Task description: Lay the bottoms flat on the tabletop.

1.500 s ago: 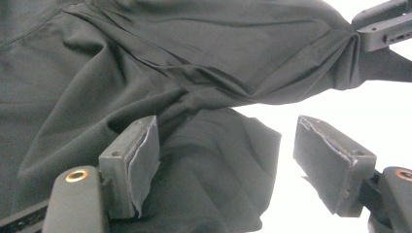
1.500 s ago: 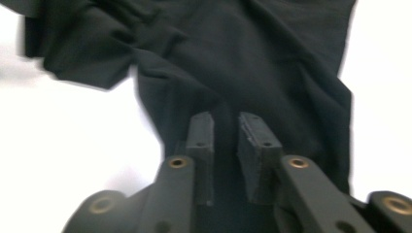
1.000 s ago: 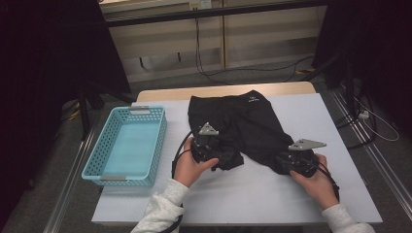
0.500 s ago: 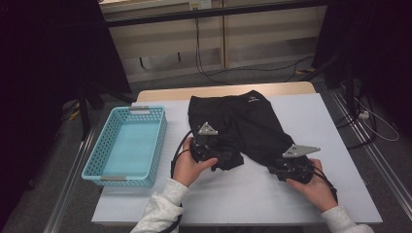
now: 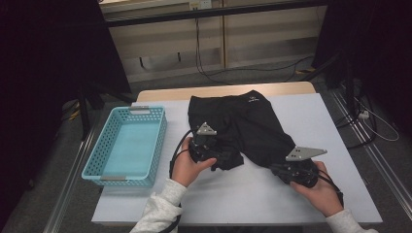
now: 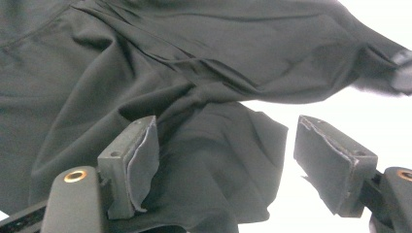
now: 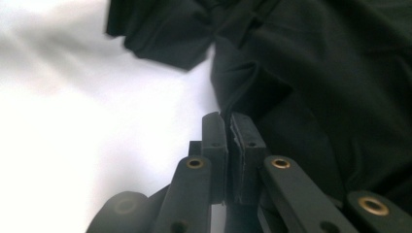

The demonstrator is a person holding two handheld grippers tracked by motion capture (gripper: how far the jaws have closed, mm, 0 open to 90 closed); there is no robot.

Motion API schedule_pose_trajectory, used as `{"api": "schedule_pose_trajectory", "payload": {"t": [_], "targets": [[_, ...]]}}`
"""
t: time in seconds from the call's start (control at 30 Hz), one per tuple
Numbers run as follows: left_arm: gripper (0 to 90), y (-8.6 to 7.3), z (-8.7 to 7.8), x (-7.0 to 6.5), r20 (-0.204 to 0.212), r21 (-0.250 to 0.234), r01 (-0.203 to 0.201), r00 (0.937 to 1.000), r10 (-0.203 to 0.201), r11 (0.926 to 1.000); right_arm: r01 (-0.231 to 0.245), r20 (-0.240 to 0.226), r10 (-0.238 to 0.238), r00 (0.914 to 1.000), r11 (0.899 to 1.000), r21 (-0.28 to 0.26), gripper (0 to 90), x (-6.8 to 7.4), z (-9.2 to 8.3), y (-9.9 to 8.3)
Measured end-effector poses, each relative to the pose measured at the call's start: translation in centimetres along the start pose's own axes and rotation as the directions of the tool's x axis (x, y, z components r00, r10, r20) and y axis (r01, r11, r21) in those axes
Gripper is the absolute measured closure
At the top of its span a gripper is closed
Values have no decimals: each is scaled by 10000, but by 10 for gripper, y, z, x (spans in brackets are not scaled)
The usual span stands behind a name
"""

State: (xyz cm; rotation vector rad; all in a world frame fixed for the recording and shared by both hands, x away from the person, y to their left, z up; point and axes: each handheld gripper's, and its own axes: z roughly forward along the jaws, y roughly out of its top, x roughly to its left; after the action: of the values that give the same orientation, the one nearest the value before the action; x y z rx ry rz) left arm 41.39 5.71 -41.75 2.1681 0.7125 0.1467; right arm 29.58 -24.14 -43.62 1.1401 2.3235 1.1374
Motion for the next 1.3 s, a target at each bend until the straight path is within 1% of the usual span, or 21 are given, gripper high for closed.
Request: {"api": "schedule_pose_trajectory", "payload": {"t": [0.1,0.13,0.23,0.3,0.37,0.43,0.47,0.53,0.57,0.63,0.7,0.77,0.83,0.93,1.0,1.03,1.07,1.1,1.17,1.2,1.3], "targets": [[247,0,0,-1,29,54,-41,10000,41,10000,112,-457,-105,9989,9998,155,856,12,-1,-2],[247,0,1,-2,45,33,8,10000,-8,10000,214,-601,-200,9980,9995,221,856,17,0,-3],[246,0,2,-4,81,69,-55,10000,55,10000,477,-1023,-426,9938,9978,471,852,28,6,-6],[246,0,2,-5,91,72,-76,9999,76,9999,587,-1273,-519,9905,9970,499,819,33,8,-5],[246,0,2,-7,113,52,-88,9999,87,9999,511,-1490,-453,9878,9981,350,773,35,8,-4],[246,0,2,-7,154,112,-148,9998,146,9998,448,-1204,-422,9918,9988,186,717,32,4,-2],[246,0,2,-7,155,127,-122,9998,120,9998,321,-1049,-312,9940,9995,68,690,28,2,-1],[245,0,2,-6,194,167,-86,9998,83,9998,-88,-594,77,9982,9998,-173,621,17,-2,-2],[245,-1,3,-7,140,73,-98,9999,97,9999,-269,-407,258,9988,9993,-272,606,10,-5,-4],[245,-1,2,-6,121,154,-114,9999,112,9998,-507,114,512,9986,9978,-416,585,-2,-9,-7],[245,0,3,-7,165,51,-101,9998,100,9999,-767,740,800,9940,9959,-472,566,-14,-12,-11],[245,-1,4,-9,201,138,-170,9997,167,9998,-874,1285,918,9875,9954,-394,552,-25,-15,-17],[245,-1,5,-9,190,173,-160,9997,157,9997,-1085,1859,1115,9762,9937,-266,549,-35,-18,-23],[245,0,7,-10,265,175,-188,9995,183,9997,-1199,2415,1174,9633,9928,-42,545,-47,-21,-31],[245,0,8,-10,288,239,-214,9994,207,9995,-1475,2734,1441,9510,9890,-83,549,-54,-24,-35],[245,0,8,-10,272,177,-202,9994,198,9996,-1629,2782,1594,9472,9866,-105,559,-57,-25,-36],[245,1,8,-11,80,226,-231,9997,229,9995,-1708,2818,1678,9447,9852,-140,561,-59,-27,-38],[245,1,9,-11,313,187,-254,9992,248,9995,-1786,2854,1762,9421,9838,-177,563,-61,-28,-39],[245,1,9,-11,288,225,-273,9992,267,9994,-1933,3009,1905,9344,9809,-205,569,-64,-30,-41],[245,2,10,-11,307,174,-263,9992,258,9995,-2002,3014,1965,9330,9796,-189,589,-65,-30,-42],[246,1,13,-14,410,203,-337,9986,329,9992,-2061,2883,1962,9372,9785,40,619,-66,-28,-46]]}}
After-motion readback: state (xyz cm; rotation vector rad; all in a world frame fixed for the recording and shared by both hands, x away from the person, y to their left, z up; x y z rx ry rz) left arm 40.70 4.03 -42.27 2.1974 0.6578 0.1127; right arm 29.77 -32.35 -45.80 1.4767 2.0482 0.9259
